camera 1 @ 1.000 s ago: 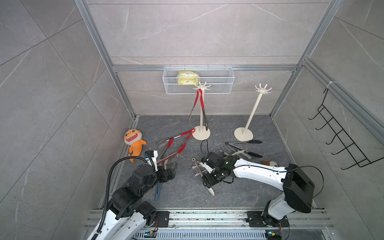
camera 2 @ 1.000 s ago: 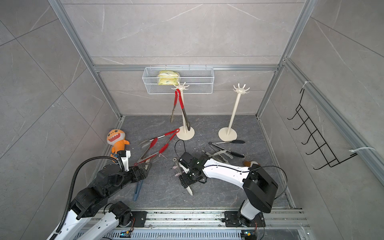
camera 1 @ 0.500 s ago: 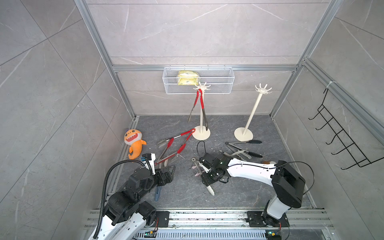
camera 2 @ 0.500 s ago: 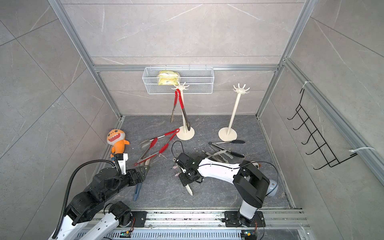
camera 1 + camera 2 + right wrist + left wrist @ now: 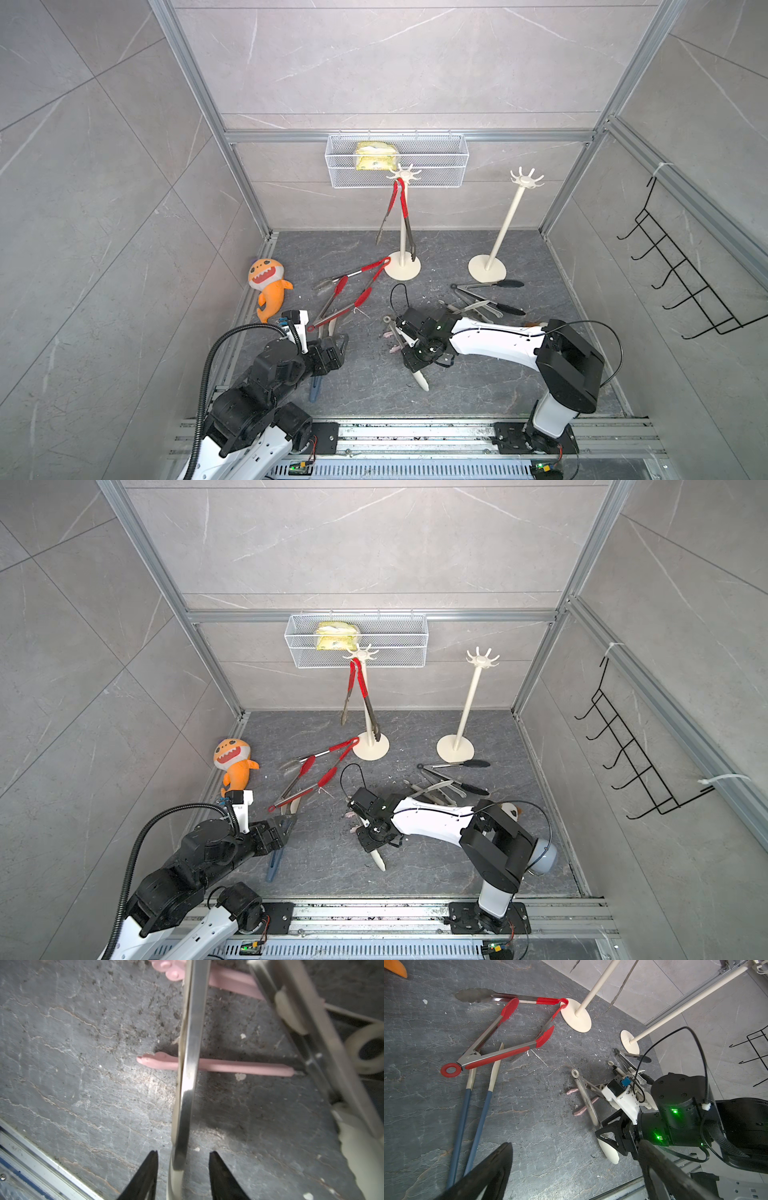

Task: Hang food tongs on kitchen utensil racks
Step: Pick up the food tongs from the center of the board.

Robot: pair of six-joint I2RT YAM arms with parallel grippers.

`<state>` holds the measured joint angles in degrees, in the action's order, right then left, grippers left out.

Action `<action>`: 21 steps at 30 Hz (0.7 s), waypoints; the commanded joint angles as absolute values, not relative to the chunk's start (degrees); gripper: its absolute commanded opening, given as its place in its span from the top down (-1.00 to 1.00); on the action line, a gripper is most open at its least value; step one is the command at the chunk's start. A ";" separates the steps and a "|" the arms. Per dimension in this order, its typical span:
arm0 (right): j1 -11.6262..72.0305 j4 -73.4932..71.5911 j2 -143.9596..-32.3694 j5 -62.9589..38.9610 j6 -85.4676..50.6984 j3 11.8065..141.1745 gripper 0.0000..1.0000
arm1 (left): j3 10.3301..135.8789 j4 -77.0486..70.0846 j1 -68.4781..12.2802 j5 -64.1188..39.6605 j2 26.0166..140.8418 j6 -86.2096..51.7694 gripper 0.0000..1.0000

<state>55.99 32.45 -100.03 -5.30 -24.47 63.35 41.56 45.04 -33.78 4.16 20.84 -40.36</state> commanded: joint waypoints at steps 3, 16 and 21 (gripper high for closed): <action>56.46 31.74 -101.57 -4.07 -24.63 64.59 0.20 | 43.83 45.70 -33.91 4.31 20.31 -40.25 -0.92; 56.60 33.47 -103.36 -3.27 -22.59 66.00 0.60 | 44.29 45.88 -33.90 4.74 20.21 -40.41 -0.91; 56.85 34.01 -101.94 -3.18 -22.00 66.12 0.63 | 44.40 45.88 -33.89 4.58 20.39 -40.18 -0.91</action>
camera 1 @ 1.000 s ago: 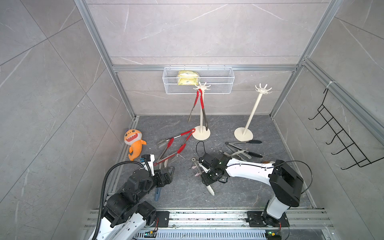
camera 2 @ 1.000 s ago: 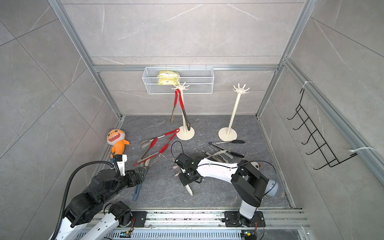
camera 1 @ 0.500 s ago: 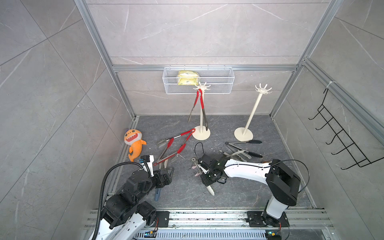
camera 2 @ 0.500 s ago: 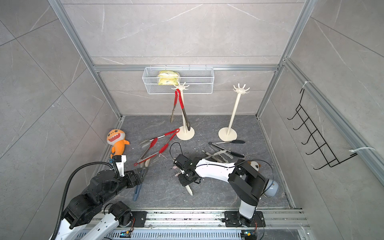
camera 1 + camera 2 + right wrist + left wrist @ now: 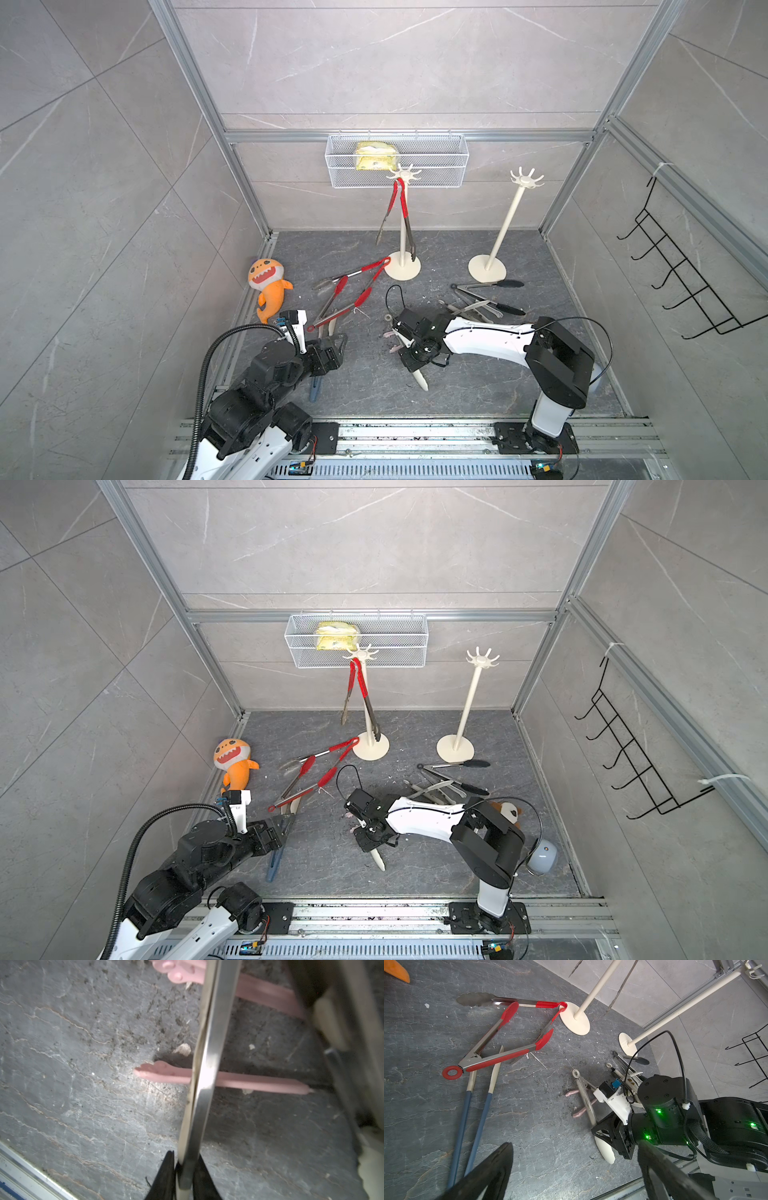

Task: Hang food tongs on kitchen utensil racks
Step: Pick up the food tongs from the center of the board.

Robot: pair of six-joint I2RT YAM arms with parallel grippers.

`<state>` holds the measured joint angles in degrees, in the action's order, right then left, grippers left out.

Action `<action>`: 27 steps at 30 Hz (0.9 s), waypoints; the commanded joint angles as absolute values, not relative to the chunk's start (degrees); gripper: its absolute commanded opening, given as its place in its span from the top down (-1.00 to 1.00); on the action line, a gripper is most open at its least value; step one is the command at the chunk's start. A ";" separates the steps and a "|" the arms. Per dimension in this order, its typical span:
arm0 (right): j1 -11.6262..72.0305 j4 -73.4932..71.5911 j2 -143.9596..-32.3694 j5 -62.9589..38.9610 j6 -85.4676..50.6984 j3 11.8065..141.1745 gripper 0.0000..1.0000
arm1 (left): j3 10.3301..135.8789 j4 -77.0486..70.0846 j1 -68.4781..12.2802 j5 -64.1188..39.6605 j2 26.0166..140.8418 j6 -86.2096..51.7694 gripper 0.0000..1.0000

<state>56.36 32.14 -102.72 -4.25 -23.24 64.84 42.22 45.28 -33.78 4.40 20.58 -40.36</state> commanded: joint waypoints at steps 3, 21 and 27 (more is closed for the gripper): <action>57.03 34.83 -101.17 -3.59 -21.36 66.25 0.72 | 44.57 45.85 -33.89 4.53 20.45 -40.17 -0.91; 57.39 36.88 -94.55 -3.82 -20.17 66.36 0.84 | 45.15 42.35 -33.96 3.35 23.71 -38.85 -0.91; 57.48 35.43 -91.64 -3.19 -19.78 65.39 0.87 | 45.57 39.47 -33.88 3.34 24.82 -38.95 -0.91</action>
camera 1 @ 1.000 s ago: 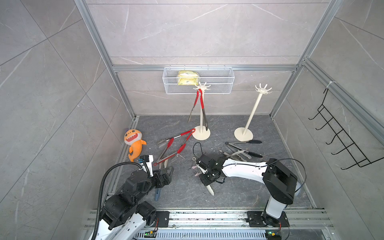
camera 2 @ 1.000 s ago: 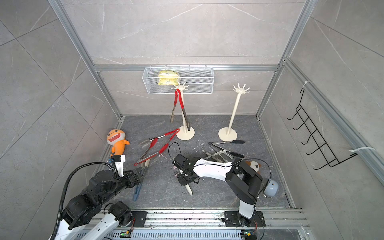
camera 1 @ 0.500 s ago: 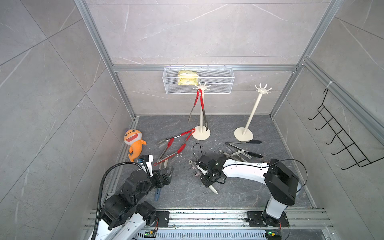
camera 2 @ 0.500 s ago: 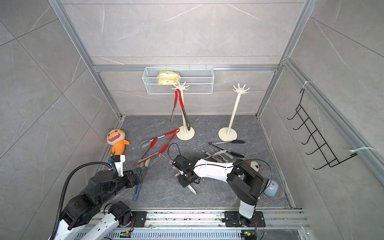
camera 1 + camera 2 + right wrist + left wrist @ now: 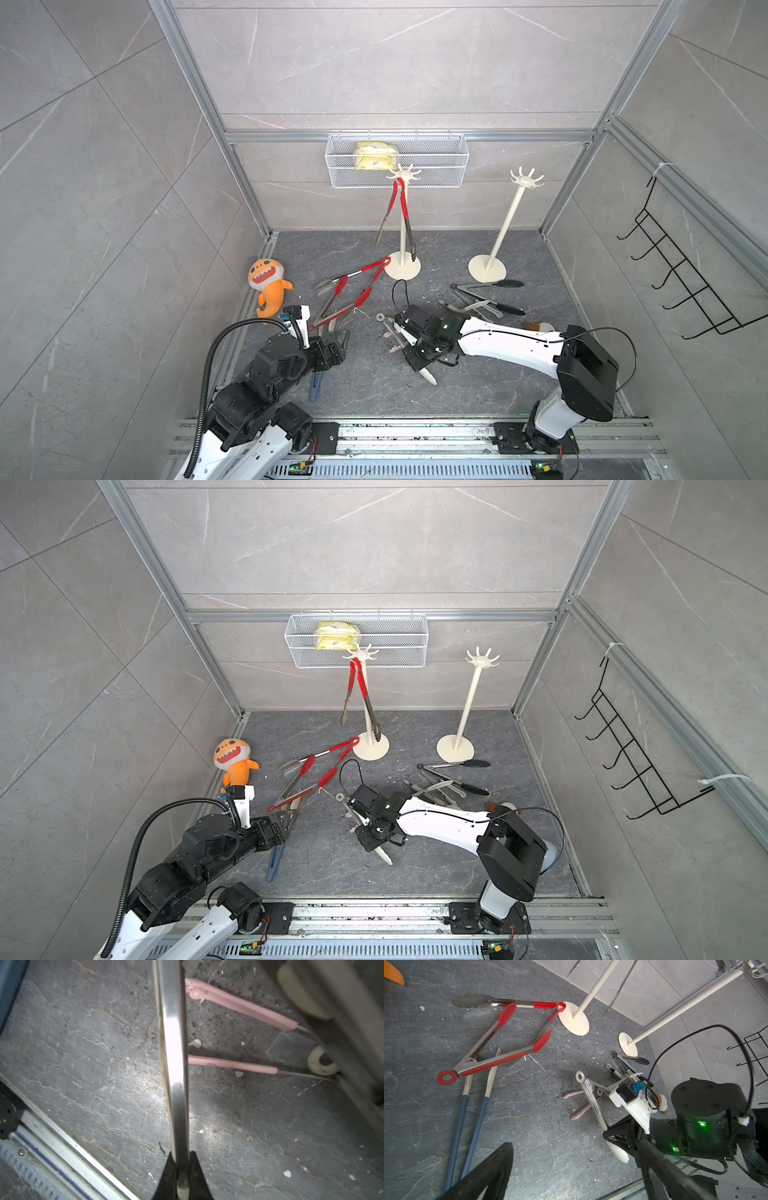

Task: Hang food tongs on kitchen utensil racks
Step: Pick up the food tongs from the center of the board.

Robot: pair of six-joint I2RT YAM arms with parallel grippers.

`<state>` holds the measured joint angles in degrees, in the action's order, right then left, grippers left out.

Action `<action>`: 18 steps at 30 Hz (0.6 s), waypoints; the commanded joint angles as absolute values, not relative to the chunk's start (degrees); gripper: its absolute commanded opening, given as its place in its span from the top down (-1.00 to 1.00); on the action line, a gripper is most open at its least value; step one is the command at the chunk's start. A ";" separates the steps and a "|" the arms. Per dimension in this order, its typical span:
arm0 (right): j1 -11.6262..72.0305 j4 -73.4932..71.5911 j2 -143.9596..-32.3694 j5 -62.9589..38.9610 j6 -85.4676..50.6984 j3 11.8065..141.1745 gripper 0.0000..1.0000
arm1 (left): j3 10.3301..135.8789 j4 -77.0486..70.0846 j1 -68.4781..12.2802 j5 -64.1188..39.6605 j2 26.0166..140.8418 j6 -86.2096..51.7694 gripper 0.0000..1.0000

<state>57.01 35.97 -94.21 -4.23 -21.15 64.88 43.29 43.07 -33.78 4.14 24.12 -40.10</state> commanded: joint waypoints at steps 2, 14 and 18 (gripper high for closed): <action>57.52 35.17 -90.80 -2.57 -19.85 65.41 0.88 | 45.96 39.25 -33.91 3.26 25.33 -38.59 -0.91; 57.48 32.37 -87.22 -0.46 -19.34 66.22 0.89 | 45.62 38.46 -33.94 3.24 24.79 -38.36 -0.93; 57.41 31.41 -86.00 0.81 -19.34 66.78 0.89 | 45.69 38.00 -33.89 3.16 25.21 -37.84 -0.97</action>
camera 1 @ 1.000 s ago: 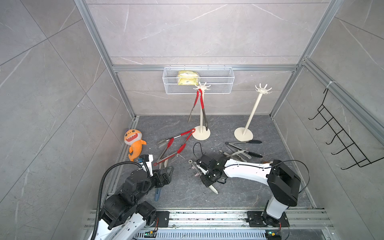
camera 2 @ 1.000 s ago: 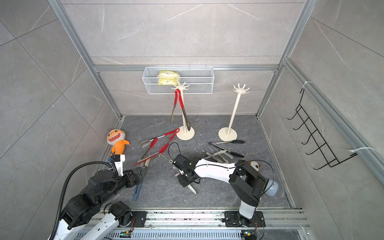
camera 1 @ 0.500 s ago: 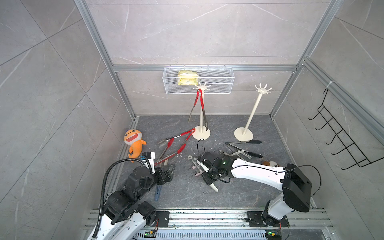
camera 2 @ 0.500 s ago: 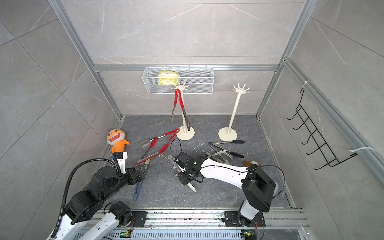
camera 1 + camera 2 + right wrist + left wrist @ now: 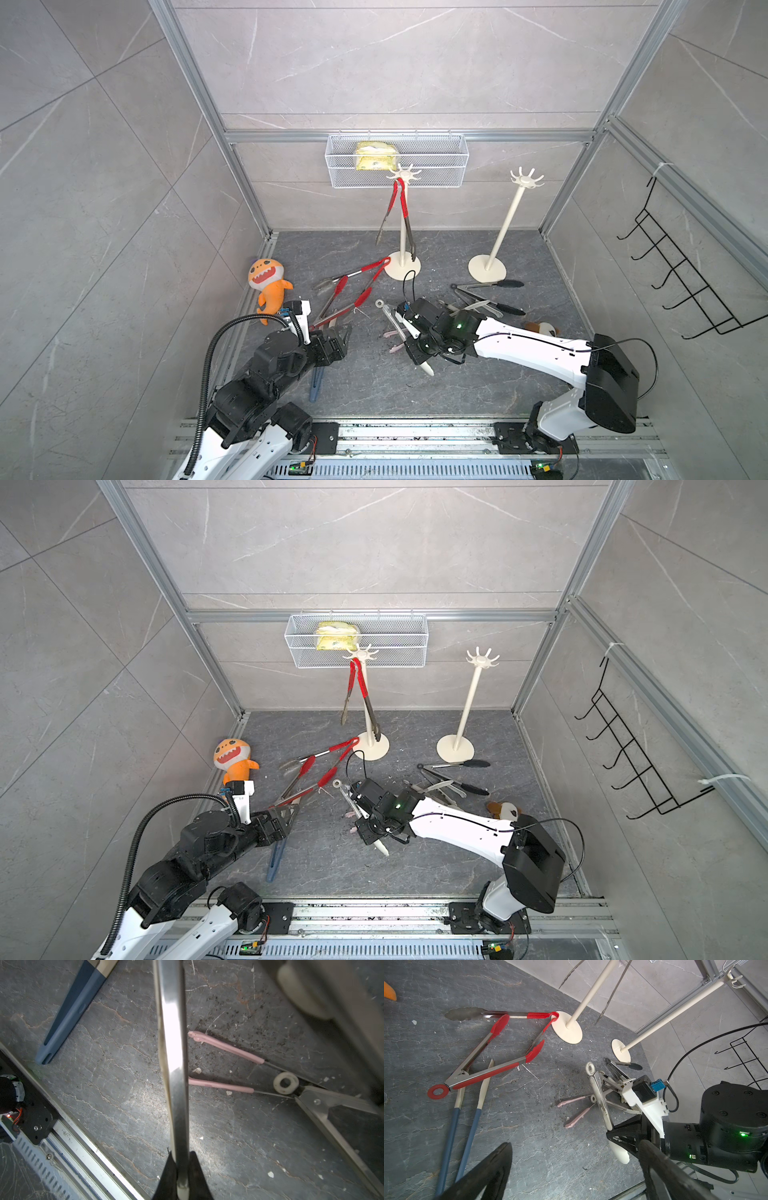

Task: Hang food tongs on kitchen utensil racks
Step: Pick up the food tongs from the center of the board.

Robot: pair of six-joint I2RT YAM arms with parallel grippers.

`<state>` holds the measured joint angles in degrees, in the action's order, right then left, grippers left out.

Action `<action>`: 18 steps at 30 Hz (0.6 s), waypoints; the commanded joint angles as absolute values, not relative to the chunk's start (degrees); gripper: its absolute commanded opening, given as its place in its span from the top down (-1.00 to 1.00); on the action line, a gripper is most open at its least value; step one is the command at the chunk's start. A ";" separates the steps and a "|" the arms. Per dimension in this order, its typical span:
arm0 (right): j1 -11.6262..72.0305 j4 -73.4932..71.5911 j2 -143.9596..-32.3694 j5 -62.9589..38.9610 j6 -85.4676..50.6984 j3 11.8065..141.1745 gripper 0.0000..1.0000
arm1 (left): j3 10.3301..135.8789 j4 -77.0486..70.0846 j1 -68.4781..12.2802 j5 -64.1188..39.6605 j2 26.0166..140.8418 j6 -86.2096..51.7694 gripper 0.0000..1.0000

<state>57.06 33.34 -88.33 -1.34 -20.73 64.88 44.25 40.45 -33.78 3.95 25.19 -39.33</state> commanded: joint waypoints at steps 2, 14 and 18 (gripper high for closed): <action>57.41 31.27 -85.70 1.36 -19.25 67.10 0.90 | 45.73 37.42 -34.00 2.97 25.72 -37.71 -0.99; 57.39 29.47 -84.40 3.94 -18.83 68.46 0.90 | 46.42 33.31 -33.95 1.91 27.47 -34.36 -0.99; 57.33 29.44 -83.76 5.56 -17.90 69.24 0.90 | 49.36 37.18 -33.90 5.56 27.39 -30.07 -0.99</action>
